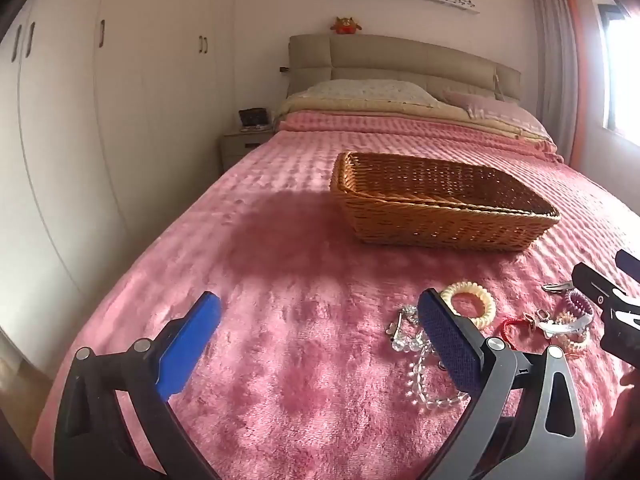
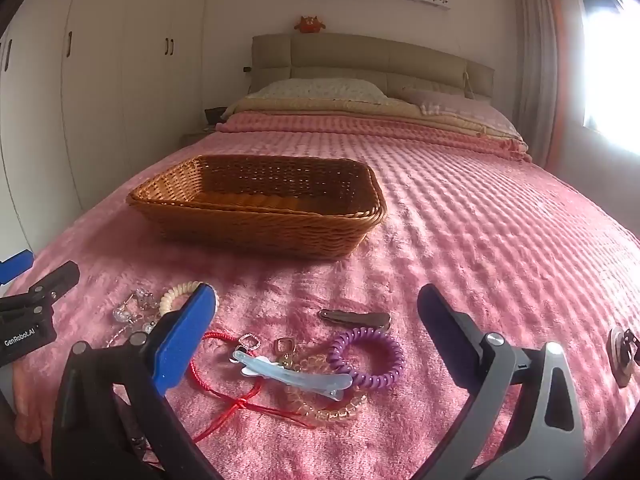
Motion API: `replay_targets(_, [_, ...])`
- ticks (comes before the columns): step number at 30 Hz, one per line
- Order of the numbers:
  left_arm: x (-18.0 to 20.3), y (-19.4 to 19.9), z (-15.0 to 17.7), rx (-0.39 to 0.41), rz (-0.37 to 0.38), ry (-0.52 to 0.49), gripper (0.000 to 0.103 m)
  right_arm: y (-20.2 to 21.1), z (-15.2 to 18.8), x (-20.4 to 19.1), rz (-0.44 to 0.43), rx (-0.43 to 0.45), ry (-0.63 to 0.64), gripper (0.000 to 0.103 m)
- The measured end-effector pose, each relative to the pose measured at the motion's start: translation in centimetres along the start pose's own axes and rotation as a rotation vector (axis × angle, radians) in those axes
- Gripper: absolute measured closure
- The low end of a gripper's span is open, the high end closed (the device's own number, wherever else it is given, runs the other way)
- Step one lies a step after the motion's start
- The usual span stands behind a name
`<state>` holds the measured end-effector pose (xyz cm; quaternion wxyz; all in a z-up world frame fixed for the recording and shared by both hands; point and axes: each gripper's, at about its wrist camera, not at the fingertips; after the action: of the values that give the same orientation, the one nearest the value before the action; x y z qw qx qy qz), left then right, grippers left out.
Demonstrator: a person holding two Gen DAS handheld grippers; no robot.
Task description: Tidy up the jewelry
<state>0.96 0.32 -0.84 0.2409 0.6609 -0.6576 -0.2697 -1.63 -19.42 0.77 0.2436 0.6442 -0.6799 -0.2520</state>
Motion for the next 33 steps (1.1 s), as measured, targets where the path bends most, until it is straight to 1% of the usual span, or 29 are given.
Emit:
replay_targets(3, [0.7, 0.2, 0.1, 0.006, 0.005, -0.001, 0.007, 0.4, -0.1, -0.1, -0.002, 0.004, -0.001, 0.007])
replay_targets(4, [0.4, 0.3, 0.2, 0.01, 0.01, 0.003, 0.007, 0.4, -0.1, 0.0, -0.004, 0.006, -0.003, 0.007])
replay_targets(5, [-0.9, 0.7, 0.0, 0.023, 0.021, 0.017, 0.007, 0.5, -0.1, 0.0, -0.006, 0.01, -0.002, 0.007])
replay_targets(6, [-0.9, 0.9, 0.1, 0.029, 0.02, 0.019, 0.007, 0.7, -0.2, 0.0, -0.01, 0.018, -0.001, 0.007])
replay_targets(9, [-1.0, 2.4, 0.4, 0.11, 0.023, 0.03, 0.007, 1.9, 0.1, -0.1, -0.015, 0.074, 0.001, 0.007])
replay_targets(11, [-0.9, 4.0, 0.8, 0.199, 0.006, 0.036, 0.007, 2.7, 0.2, -0.2, 0.0, 0.106, -0.001, 0.007])
replay_targets(16, [-0.9, 5.8, 1.1, 0.275, 0.01, 0.041, 0.008, 3.5, 0.2, -0.2, 0.01, 0.156, -0.015, 0.007])
replay_targets(18, [-1.2, 6.7, 1.4, 0.32, 0.014, 0.055, 0.008, 4.3, 0.4, 0.1, 0.017, 0.215, -0.047, 0.007])
replay_targets(19, [-1.3, 7.5, 1.6, 0.369, 0.007, 0.073, 0.008, 4.7, 0.5, 0.4, 0.02, 0.244, -0.063, 0.007])
replay_targets(21, [-1.7, 8.0, 1.5, 0.4, 0.003, 0.083, 0.008, 5.2, 0.6, 0.8, 0.027, 0.287, -0.091, 0.007])
replay_targets(24, [-1.8, 7.5, 1.4, 0.377, 0.039, 0.069, 0.008, 5.1, 0.5, 1.2, 0.027, 0.285, -0.1, 0.007])
replay_targets(26, [-2.0, 6.8, 1.1, 0.335, 0.086, 0.058, 0.008, 4.8, 0.2, 1.1, 0.019, 0.26, -0.089, 0.007])
replay_targets(28, [-2.4, 6.3, 1.1, 0.309, 0.088, 0.071, 0.008, 4.8, 0.2, 1.1, 0.021, 0.258, -0.084, 0.007])
replay_targets(33, [-3.0, 5.5, 0.7, 0.284, 0.084, 0.101, 0.008, 4.6, 0.4, 0.9, 0.022, 0.245, -0.065, 0.007])
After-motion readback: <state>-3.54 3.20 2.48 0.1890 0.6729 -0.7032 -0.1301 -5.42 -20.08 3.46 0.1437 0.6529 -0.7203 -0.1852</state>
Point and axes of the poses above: each gripper's, at about its wrist camera, not at the fingertips, and y roughly against the way its jaws point, x to its right, z to its underside, and after that the axes turned 12 degrees about -x, right-handed
